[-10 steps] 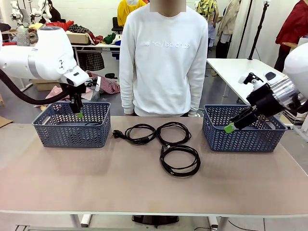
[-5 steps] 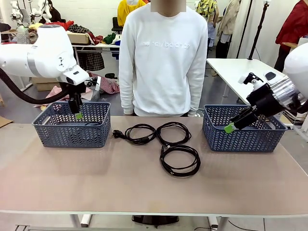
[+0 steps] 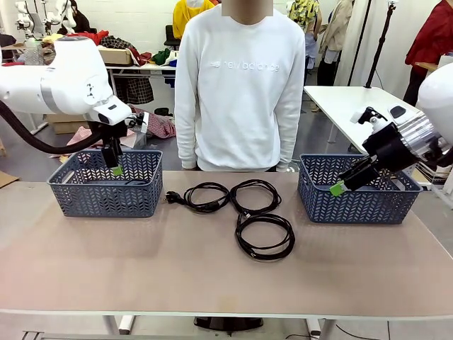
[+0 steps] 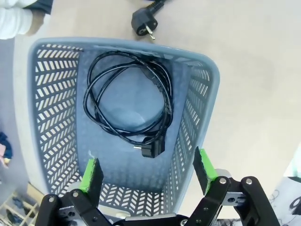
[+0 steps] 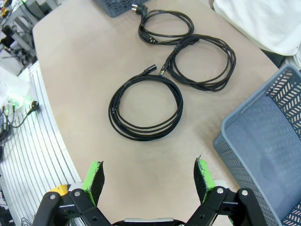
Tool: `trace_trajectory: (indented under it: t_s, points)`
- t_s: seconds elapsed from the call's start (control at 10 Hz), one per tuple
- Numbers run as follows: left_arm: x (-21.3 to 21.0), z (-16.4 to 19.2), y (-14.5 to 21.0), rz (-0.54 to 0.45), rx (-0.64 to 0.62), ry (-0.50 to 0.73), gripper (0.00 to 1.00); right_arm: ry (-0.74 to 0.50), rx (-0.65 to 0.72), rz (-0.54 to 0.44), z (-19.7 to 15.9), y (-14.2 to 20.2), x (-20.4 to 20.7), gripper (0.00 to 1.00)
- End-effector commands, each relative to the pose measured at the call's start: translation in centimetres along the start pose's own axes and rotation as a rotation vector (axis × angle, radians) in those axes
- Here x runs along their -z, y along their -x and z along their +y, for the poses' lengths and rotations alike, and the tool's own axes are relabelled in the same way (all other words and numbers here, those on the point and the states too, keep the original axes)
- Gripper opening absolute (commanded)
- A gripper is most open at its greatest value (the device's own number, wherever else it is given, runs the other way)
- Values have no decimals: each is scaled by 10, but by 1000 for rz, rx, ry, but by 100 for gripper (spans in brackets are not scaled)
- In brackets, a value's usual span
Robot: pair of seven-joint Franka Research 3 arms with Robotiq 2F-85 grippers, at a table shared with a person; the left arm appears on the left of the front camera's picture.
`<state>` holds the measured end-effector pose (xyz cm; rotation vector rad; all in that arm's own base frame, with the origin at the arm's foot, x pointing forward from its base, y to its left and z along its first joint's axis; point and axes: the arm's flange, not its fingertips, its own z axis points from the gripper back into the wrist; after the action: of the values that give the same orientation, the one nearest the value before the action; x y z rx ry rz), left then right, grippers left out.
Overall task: Organize the cables according to human instructions.
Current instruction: Pick up a bundle of cables and place it in the basket indicated by the human.
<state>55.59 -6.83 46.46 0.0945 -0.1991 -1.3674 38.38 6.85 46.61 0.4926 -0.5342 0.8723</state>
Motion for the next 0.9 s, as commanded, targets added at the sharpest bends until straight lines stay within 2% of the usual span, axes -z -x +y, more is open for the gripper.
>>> trace_trajectory:
  t_s: [0.0,0.2,0.4,0.8]
  points:
    - [0,0,0,-1,-1,0,100,-15,-19,-27,-3,0,1,100]
    - [-9,-21,-13,-133,-64,-24,100,-15,-19,-27,-3,0,1,100]
    - [-17,-48,-31,-204,-54,-35,100,-15,-19,-27,-3,0,1,100]
    - [-15,-108,-58,-375,-75,48,100,-15,-19,-27,-3,0,1,100]
